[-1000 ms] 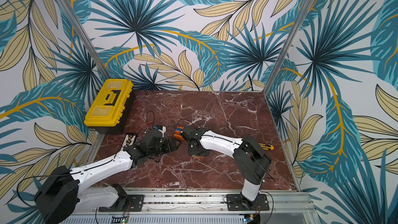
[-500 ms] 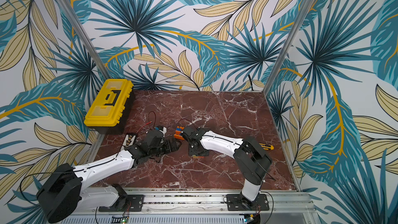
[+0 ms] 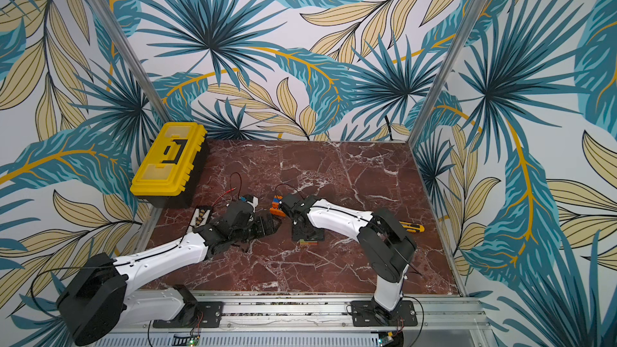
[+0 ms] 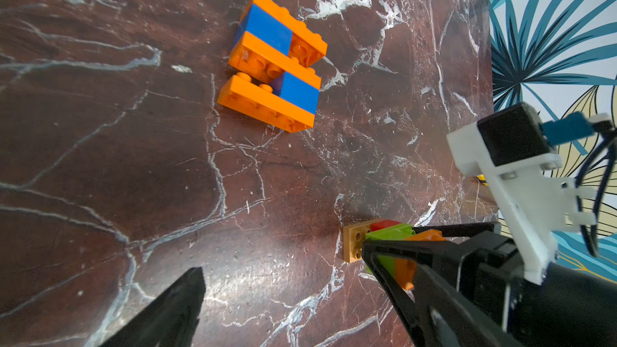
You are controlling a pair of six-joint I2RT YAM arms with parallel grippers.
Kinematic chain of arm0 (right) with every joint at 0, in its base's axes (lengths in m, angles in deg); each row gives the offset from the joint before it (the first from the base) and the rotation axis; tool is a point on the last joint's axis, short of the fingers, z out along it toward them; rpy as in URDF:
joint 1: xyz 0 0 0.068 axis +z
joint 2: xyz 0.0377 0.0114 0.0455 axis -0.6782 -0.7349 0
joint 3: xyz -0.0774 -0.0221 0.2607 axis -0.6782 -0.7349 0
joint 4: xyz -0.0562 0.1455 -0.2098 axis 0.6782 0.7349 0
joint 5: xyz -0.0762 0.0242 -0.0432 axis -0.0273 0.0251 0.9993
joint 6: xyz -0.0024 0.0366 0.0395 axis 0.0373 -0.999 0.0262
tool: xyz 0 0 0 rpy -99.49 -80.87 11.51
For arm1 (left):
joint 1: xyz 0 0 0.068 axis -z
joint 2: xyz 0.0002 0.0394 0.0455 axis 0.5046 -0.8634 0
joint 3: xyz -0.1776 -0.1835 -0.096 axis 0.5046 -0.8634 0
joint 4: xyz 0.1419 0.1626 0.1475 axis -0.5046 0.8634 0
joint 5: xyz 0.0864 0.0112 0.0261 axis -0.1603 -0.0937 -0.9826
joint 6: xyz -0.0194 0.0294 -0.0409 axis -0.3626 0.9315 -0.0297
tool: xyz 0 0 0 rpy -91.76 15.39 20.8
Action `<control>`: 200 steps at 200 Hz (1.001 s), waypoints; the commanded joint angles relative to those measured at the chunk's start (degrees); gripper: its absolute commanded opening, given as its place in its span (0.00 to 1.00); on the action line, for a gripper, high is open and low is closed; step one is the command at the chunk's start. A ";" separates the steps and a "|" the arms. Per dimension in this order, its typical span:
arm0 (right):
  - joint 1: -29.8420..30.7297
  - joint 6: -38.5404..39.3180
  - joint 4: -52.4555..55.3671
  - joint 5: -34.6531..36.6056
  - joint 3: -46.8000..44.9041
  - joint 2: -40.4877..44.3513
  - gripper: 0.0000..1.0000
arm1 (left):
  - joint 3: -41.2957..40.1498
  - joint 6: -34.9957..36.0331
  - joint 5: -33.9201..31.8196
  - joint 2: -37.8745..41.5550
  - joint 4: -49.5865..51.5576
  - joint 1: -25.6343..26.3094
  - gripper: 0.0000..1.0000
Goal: Assemble the number 5 with lego
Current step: Assemble the lego brick with the lego brick.
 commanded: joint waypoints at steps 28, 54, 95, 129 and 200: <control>-0.09 1.05 3.85 0.87 2.26 0.41 0.74 | 0.79 0.05 0.41 -0.06 0.71 -0.20 1.00; -0.12 0.93 3.88 0.54 2.13 0.08 0.73 | 0.79 0.04 0.68 -0.24 0.69 -0.21 1.00; -0.20 0.68 2.56 0.41 0.50 -0.05 0.68 | 0.70 -0.07 0.74 -0.34 0.68 -0.22 1.00; -0.15 0.39 0.91 -0.70 -1.67 -0.77 0.66 | 0.64 -0.06 0.85 -0.27 0.79 -0.16 1.00; -0.12 -0.10 -0.95 -1.24 -4.56 0.00 0.65 | 0.70 -0.24 0.99 -0.37 0.93 -0.21 1.00</control>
